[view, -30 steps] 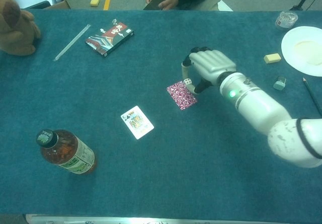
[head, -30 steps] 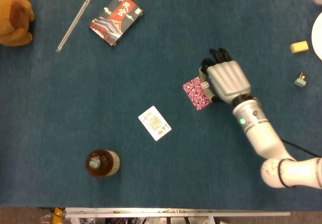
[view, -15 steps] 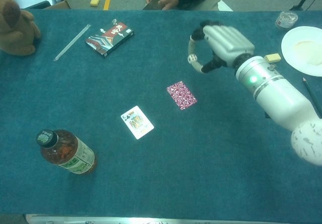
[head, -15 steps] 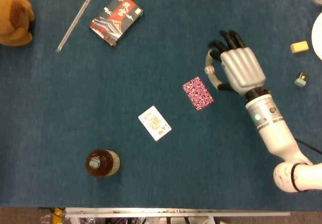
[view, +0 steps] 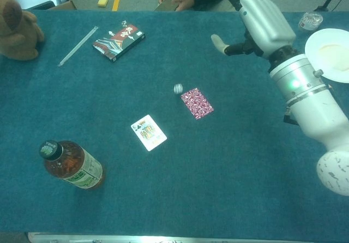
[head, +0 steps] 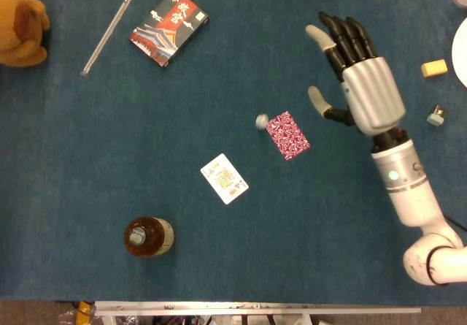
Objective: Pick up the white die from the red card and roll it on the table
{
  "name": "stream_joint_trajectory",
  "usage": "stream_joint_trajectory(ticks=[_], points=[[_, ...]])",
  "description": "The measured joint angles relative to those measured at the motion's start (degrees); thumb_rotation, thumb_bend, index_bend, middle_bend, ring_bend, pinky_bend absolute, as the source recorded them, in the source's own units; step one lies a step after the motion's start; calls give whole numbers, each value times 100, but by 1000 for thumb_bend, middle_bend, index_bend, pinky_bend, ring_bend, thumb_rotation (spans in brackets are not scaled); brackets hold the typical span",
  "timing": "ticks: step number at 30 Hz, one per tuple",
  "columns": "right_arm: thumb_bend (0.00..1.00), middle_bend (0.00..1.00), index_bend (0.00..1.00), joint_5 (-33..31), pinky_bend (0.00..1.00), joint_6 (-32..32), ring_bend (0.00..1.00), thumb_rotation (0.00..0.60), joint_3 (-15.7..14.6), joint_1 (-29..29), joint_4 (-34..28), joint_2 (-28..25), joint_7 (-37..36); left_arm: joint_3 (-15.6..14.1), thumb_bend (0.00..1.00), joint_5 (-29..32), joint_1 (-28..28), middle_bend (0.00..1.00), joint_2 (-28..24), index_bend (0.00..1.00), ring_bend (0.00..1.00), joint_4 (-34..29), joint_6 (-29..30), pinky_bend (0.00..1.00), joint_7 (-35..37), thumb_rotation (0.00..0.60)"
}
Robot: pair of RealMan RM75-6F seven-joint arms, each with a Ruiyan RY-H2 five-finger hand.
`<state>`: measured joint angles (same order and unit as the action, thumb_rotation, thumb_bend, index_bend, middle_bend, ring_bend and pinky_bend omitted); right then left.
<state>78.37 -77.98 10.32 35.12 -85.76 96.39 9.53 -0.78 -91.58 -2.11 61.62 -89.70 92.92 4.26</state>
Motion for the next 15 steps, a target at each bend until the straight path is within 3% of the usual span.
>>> stream_joint_trajectory(ticks=[8, 15], points=[[341, 59, 0, -223, 0, 161, 0, 600, -98, -221, -493, -520, 519, -1, 267, 3, 9, 212, 4, 279, 129, 0, -22, 94, 4, 600], [341, 76, 0, -781, 0, 241, 0, 600, -281, -604, -1296, -1276, 1232, 25, 267, 55, 39, 212, 6, 279, 129, 24, -77, 94, 13, 600]])
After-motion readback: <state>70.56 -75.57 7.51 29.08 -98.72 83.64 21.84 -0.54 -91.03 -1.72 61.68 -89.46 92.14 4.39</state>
